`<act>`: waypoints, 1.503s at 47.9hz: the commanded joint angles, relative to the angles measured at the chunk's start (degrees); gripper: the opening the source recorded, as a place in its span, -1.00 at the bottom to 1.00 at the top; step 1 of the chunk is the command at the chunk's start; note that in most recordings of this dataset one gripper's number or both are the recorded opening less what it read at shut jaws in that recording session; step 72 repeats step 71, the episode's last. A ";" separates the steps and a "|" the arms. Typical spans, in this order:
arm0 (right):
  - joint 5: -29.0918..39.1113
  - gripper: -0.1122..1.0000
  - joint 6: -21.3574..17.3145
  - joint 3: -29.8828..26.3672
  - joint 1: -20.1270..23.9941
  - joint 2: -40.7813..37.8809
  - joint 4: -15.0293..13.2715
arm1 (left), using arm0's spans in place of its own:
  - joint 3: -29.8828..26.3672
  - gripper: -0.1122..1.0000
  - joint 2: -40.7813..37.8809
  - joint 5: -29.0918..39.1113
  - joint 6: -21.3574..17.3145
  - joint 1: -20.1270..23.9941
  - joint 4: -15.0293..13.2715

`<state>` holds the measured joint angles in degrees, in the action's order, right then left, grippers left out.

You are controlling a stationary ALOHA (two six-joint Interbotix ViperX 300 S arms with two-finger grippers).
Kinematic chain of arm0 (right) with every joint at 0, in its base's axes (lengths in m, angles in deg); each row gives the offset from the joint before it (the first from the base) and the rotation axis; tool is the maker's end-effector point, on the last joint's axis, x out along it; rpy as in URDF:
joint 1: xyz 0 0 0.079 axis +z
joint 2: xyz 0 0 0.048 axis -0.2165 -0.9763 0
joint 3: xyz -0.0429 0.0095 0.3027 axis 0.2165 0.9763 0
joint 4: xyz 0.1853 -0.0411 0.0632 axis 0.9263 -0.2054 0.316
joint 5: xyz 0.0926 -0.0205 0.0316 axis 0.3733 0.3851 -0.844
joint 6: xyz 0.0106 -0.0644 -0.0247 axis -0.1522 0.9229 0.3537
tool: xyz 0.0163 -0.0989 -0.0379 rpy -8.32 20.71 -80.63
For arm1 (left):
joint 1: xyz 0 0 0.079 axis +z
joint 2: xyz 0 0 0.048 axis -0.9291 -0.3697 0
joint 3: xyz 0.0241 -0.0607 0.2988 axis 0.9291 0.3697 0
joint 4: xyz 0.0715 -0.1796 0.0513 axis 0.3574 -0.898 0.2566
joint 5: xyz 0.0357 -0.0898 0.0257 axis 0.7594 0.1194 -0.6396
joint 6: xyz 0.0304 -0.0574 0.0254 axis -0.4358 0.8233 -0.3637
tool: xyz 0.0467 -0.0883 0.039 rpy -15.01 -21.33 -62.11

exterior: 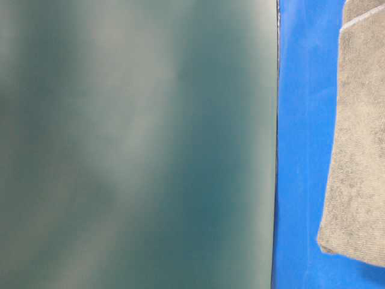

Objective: Fold a large towel.

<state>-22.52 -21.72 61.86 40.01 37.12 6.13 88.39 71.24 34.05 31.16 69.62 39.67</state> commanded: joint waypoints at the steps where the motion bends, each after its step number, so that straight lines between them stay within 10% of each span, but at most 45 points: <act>1: 0.53 0.25 -0.09 -1.58 -0.09 -1.14 0.09 | -0.79 0.44 -0.53 0.18 0.00 0.18 0.09; 14: 5.54 0.25 0.18 -3.16 -0.09 -2.29 3.96 | -1.41 0.43 0.26 8.35 0.62 0.18 0.00; 25: 13.62 0.25 2.20 -2.55 -0.09 -4.75 12.57 | -1.67 0.43 0.70 9.84 -0.35 0.18 0.00; 46: 17.14 0.25 23.64 -3.08 -0.09 -6.15 23.82 | -2.72 0.41 2.46 12.83 -1.85 0.26 0.26; 72: 17.23 0.25 23.82 -3.25 -0.09 -5.10 34.63 | -2.72 0.41 2.46 12.83 -1.85 0.18 0.26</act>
